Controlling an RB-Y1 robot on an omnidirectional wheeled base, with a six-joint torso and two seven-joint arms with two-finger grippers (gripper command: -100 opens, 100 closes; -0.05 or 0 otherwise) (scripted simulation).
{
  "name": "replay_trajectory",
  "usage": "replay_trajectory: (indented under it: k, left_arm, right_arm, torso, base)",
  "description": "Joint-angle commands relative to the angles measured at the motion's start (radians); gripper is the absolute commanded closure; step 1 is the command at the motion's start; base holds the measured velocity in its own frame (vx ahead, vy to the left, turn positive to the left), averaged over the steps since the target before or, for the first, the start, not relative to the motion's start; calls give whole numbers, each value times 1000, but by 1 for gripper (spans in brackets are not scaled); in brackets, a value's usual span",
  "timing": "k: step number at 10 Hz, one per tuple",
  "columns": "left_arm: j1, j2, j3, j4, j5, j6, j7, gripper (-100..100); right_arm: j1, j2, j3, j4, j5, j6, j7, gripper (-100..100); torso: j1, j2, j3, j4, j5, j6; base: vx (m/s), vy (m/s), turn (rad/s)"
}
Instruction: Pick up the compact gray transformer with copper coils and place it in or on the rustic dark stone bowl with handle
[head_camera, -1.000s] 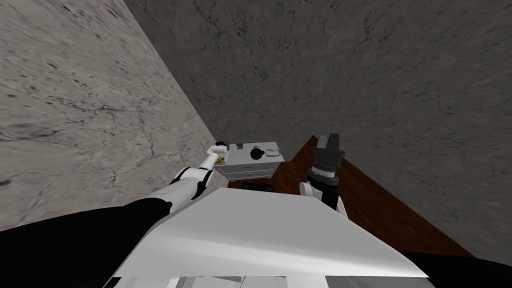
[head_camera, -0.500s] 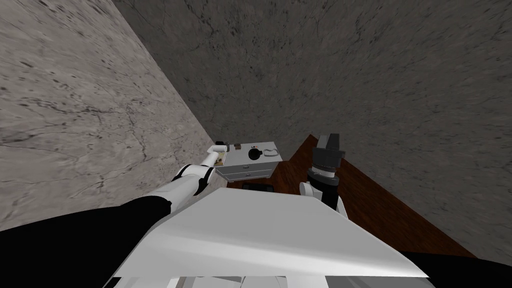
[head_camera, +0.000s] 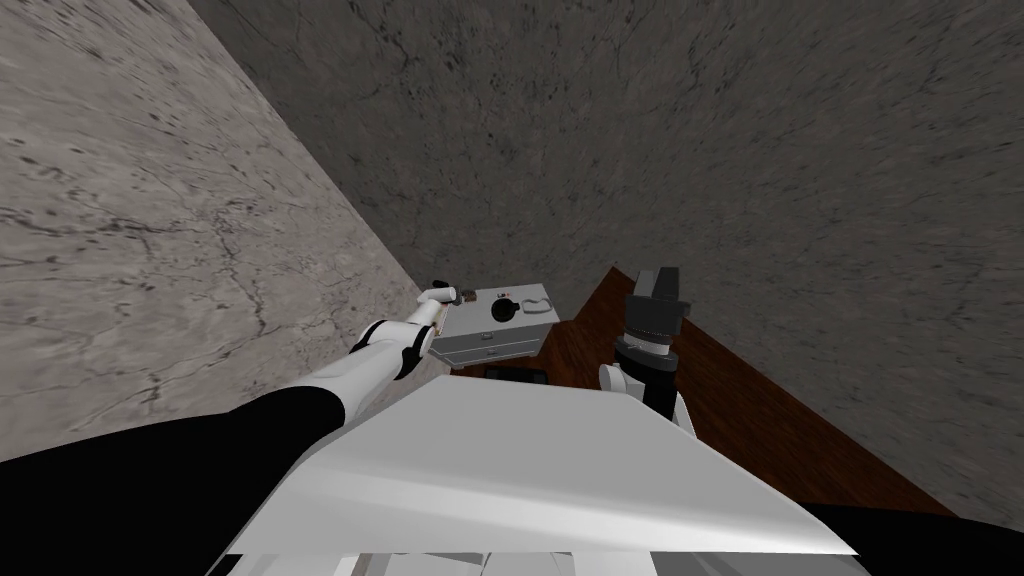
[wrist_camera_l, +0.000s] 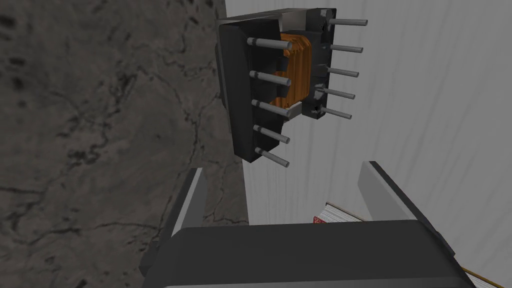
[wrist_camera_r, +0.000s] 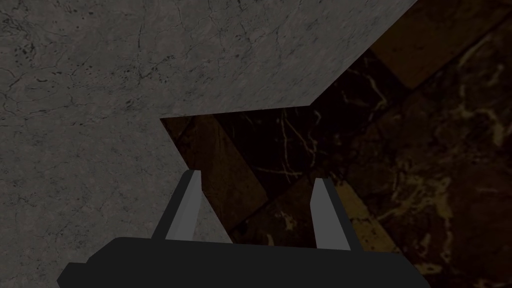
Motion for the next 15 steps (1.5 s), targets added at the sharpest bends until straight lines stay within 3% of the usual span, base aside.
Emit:
replay_trajectory:
  k: [1, 2, 3, 5, 6, 10, 11, 12, 13, 14, 15]
  left_arm:
    - [0, 0, 0, 0, 0, 0, 0, -100]
    - [-3, 0, 0, 4, 2, 0, -2, 0]
    - [14, -16, 3, 15, -8, -31, 1, -100]
    - [19, -16, 3, 9, -10, -26, 3, -100]
    - [19, -17, 3, 10, -10, -30, 3, 100]
    - [14, -15, 4, 7, -10, -34, 4, 100]
    - [14, -15, 4, 7, -10, -35, 4, 0]
    - [0, -3, 1, 5, 0, -4, -1, 100]
    - [3, -8, 2, 11, -3, -24, 0, 100]
    - [1, -7, 2, 12, -2, -21, -1, 0]
    - [-4, 3, -6, 16, 1, -12, -2, 100]
  right_arm:
    - [0, 0, 0, 0, 0, 0, 0, 0]
    - [0, 0, 0, 0, 0, 0, 0, 0]
    - [0, 0, 0, 0, 0, 0, 0, 0]
    - [0, 0, 0, 0, 0, 0, 0, 0]
    - [0, 0, 0, 0, 0, 0, 0, 0]
    - [0, 0, 0, 0, 0, 0, 0, 0]
    - [0, 0, 0, 0, 0, 0, 0, 0]
    - [0, 0, 0, 0, 0, 0, 0, 0]
    - [0, 0, 0, 0, 0, 0, 0, 0]
    - [0, 0, 0, 0, 0, 0, 0, 0]
    - [0, 0, 0, 0, 0, 0, 0, 0]
  torso:
    - [0, 0, 0, 0, 0, 0]
    - [1, 1, 1, 0, 0, -1]
    - [1, 2, 1, 0, 0, -1]
    - [4, -3, -2, -1, 1, -1]
    - [3, -1, -1, 0, 1, -1]
    - [2, 2, -1, -3, 2, -1]
    - [2, 2, -1, -3, 2, -1]
    - [2, 2, 0, -3, 2, -1]
    - [1, 6, 1, -2, 1, -2]
    - [1, 5, 1, -2, 1, -1]
    - [1, 4, 0, -2, 1, -1]
  base:
    - [18, -4, -16]
    - [0, 0, 0]
    - [51, 31, -24]
    - [75, 29, -12]
    - [7, 3, 0]
    - [3, 1, -1]
    - [0, 0, 0]
    - [-68, -25, 33]
    - [-41, -15, 11]
    - [-6, -2, 0]
    - [-96, -74, 92]
